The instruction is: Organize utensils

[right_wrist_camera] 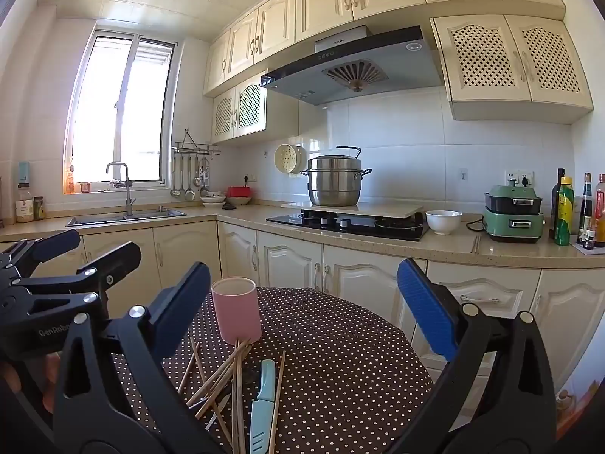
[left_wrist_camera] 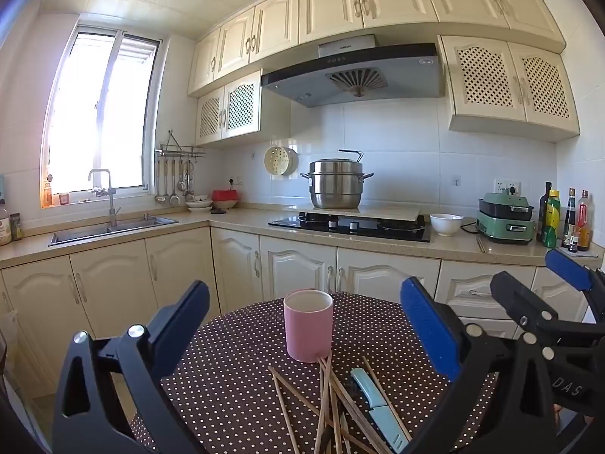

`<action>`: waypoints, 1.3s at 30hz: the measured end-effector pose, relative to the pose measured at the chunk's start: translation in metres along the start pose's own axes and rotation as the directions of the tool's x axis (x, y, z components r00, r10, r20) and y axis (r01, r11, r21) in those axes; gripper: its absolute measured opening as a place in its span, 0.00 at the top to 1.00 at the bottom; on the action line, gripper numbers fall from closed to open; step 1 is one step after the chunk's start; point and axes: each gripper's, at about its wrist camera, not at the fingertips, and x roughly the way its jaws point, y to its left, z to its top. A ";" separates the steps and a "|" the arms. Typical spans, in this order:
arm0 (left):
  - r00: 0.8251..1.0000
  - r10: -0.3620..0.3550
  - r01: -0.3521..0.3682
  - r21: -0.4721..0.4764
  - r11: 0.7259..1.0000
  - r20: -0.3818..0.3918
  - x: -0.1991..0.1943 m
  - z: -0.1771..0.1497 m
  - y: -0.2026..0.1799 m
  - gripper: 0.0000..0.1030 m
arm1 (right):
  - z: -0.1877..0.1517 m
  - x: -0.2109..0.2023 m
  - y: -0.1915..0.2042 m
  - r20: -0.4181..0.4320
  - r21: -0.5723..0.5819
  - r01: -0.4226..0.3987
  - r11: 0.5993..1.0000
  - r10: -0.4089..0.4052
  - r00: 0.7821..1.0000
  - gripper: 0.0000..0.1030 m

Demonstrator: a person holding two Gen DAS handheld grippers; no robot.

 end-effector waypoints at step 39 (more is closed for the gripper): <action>1.000 0.003 -0.003 0.007 1.000 0.000 -0.001 -0.005 -0.004 0.04 | -0.002 0.000 -0.003 -0.008 0.009 -0.002 1.000 0.002 1.000 0.06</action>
